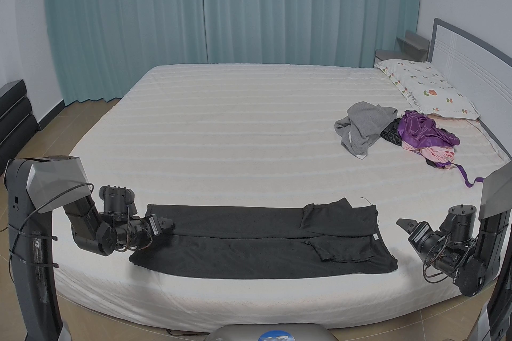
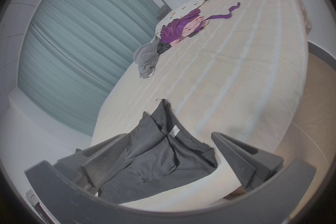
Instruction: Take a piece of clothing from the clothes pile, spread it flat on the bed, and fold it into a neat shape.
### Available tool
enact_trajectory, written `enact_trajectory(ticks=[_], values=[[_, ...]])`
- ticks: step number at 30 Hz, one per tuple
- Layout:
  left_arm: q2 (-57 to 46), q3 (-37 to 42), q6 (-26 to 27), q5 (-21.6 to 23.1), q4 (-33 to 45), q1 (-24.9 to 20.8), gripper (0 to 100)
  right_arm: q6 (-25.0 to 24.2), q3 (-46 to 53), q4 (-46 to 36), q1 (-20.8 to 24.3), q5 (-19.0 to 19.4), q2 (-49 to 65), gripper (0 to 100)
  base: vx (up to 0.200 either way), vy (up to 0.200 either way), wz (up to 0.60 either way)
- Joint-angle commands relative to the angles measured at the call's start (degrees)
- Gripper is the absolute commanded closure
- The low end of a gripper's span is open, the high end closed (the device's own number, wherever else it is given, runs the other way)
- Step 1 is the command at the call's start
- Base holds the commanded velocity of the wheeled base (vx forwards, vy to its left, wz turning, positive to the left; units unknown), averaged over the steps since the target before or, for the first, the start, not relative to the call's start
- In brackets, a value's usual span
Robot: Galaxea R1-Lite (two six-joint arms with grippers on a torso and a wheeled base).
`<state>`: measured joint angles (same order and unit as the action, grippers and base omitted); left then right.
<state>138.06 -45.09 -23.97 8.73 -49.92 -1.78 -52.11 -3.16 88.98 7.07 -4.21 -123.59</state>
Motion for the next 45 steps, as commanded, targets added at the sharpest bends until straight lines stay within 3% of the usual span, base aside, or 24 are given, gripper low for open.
enact_trajectory(ticks=[1,45], values=[[0.1,0.1,-0.1,0.0,0.0,-0.2,100,0.0,-0.9,0.4,0.9,0.5,0.2,0,0.0,0.0,0.0],[-1.3,-0.1,-3.1,0.0,0.0,1.7,100,-0.7,-1.0,0.4,1.4,1.6,0.2,0,-0.014,0.0,0.0]])
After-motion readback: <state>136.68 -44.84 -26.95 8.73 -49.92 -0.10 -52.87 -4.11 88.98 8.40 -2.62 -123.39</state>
